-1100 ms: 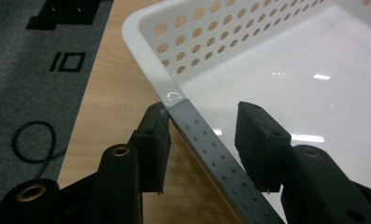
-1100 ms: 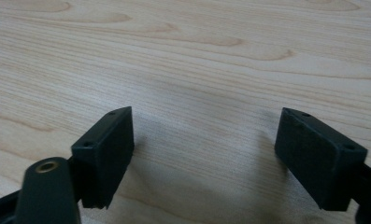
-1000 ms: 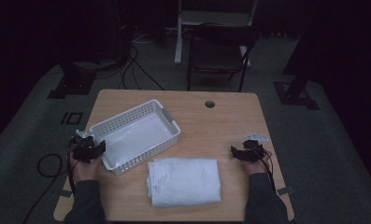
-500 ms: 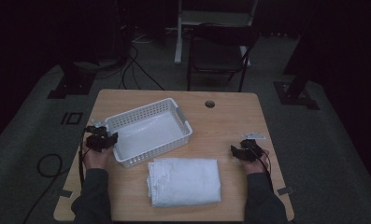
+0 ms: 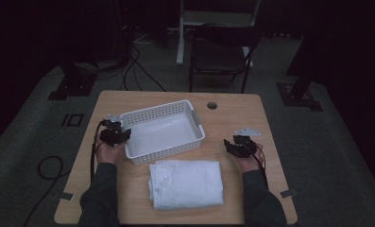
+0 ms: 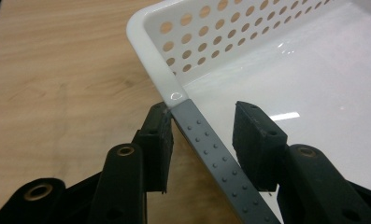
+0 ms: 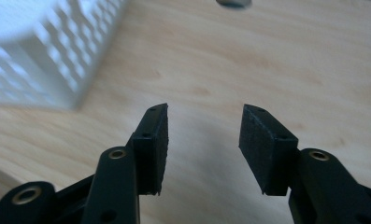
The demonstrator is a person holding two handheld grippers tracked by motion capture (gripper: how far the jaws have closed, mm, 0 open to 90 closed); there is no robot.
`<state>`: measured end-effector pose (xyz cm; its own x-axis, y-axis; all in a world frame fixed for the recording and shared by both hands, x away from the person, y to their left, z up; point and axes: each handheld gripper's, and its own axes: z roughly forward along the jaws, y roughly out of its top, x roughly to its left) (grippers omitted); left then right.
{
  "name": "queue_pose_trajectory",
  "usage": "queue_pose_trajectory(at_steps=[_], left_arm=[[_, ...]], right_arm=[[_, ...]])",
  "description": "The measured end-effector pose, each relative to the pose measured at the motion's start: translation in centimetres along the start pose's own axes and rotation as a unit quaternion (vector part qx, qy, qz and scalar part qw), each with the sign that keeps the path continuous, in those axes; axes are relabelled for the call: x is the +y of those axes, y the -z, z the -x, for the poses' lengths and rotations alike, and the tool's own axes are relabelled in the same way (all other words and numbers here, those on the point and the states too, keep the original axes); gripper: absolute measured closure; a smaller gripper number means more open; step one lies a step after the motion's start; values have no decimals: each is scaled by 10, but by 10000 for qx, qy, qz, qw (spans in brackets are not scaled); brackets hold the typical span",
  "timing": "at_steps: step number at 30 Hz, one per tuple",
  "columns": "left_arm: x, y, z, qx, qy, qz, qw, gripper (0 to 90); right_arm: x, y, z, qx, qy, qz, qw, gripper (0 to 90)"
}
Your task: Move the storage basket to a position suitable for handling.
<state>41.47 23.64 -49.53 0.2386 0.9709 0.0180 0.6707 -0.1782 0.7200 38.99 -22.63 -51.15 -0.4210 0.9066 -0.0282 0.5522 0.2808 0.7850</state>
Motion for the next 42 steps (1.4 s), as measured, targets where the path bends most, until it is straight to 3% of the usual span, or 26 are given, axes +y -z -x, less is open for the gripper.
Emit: queue_pose_trajectory(at_steps=[11,16,19,28,42], left_arm=[[19,-19,24,-312,-435,3,9986,592],[27,-27,36,-468,-591,7,9972,603],[31,-30,42,-511,-667,-33,9965,611],[34,-34,47,-601,-647,-27,9961,615],[40,-39,46,-682,-590,-17,9959,624]], right_arm=[[35,-2,-8,301,-79,351,9989,524],[45,-12,-6,581,-371,298,9972,500],[46,-20,-7,540,-382,166,9977,499],[39,-24,-11,575,-331,-68,9978,639],[38,-23,-12,492,-516,-65,9974,649]])
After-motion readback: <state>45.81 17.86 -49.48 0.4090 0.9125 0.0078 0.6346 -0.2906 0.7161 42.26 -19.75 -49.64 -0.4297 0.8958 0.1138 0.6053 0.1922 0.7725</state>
